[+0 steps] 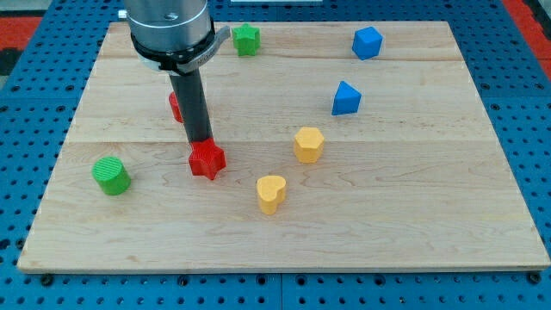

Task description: Push the red circle down towards the center

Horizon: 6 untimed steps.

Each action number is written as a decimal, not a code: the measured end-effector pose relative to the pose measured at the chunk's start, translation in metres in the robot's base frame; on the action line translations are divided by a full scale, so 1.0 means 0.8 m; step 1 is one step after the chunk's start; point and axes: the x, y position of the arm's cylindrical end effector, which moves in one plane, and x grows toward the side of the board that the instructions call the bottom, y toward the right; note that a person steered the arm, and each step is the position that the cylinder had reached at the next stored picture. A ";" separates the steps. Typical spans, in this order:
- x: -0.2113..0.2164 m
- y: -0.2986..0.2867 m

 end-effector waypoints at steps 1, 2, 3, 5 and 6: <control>0.034 0.009; 0.032 -0.010; -0.032 -0.028; -0.089 -0.115; -0.094 -0.053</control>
